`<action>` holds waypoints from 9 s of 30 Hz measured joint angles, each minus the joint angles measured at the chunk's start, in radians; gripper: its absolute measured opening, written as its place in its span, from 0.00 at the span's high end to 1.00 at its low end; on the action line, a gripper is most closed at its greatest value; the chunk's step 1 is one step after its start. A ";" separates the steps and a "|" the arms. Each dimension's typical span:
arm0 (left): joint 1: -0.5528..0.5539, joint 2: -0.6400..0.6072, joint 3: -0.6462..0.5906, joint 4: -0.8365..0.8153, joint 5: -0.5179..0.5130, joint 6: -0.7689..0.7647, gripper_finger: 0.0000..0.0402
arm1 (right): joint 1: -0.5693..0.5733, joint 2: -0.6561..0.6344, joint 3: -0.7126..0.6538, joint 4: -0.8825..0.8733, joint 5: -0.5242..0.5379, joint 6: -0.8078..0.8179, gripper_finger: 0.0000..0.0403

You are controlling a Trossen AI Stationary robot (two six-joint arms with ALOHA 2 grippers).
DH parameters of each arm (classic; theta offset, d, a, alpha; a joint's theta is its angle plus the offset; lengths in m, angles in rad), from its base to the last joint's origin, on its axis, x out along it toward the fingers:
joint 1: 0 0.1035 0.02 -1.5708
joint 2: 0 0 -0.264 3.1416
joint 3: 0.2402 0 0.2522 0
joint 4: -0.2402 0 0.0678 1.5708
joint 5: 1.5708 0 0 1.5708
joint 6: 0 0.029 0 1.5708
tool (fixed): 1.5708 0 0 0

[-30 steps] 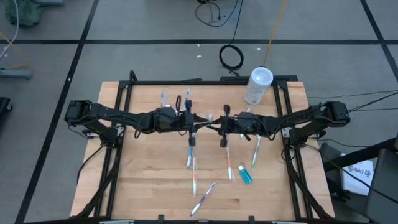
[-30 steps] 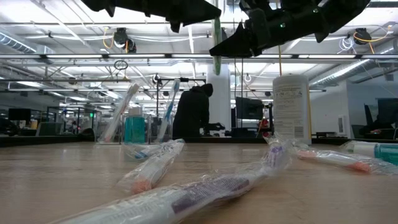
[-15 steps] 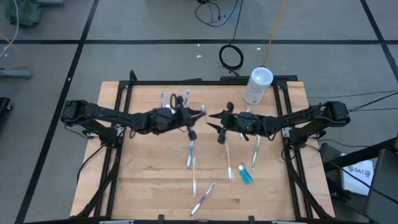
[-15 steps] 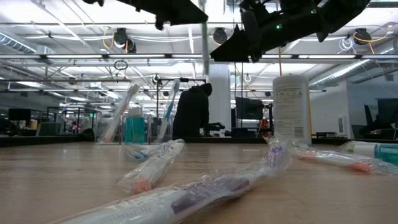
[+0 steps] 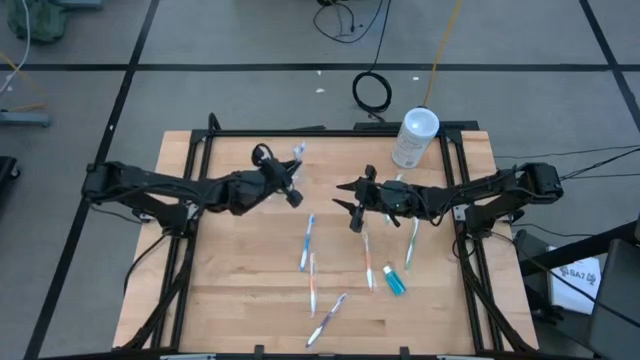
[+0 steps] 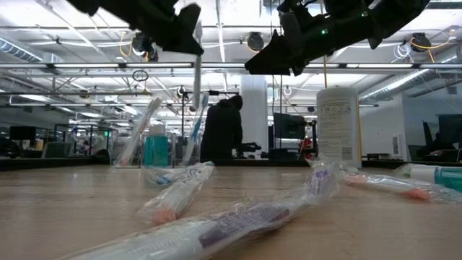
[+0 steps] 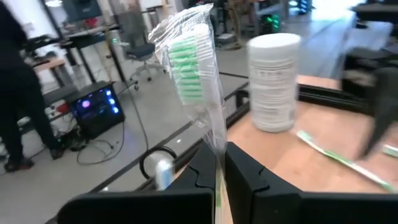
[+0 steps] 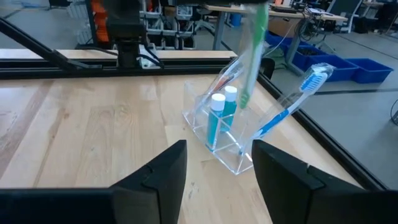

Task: Pick & Place toothbrushing station
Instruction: Put the bottom left green tooth brush into the right compartment of the transparent organizer, then put the blue toothbrush into the left compartment of the transparent organizer, then put the blue mouthwash into the transparent organizer

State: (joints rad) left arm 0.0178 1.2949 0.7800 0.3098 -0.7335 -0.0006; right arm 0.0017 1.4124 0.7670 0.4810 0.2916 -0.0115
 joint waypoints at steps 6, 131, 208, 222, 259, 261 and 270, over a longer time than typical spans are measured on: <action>0.057 0.000 -0.102 0.096 0.005 -0.098 0.98 | 0.000 0.000 0.000 0.002 -0.007 0.006 0.56; -0.309 -0.143 -0.070 -0.310 -0.738 -0.217 1.00 | -0.203 -0.001 0.000 -0.381 -0.009 0.280 0.60; 0.167 -0.130 -0.745 0.850 0.036 0.174 0.85 | -0.203 0.000 -0.060 -0.108 -0.009 0.227 0.60; 0.080 -0.139 -0.715 0.880 -0.095 0.230 0.63 | -0.203 0.000 -0.060 -0.125 -0.010 0.227 0.60; -0.157 -0.199 -0.113 -0.220 0.567 -0.165 0.63 | -0.203 -0.001 -0.060 -0.127 -0.122 0.227 0.61; -0.170 -0.182 -0.101 -0.209 0.577 -0.142 0.63 | -0.203 -0.001 -0.060 -0.139 -0.138 0.227 0.61; -0.190 -0.156 -0.101 -0.238 0.496 -0.080 0.63 | -0.237 -0.043 -0.061 -0.512 -0.137 0.230 0.61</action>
State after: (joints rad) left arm -0.1726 1.1388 0.6788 0.0723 -0.2377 -0.0811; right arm -0.2355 1.3694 0.7059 -0.0312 0.1551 0.2186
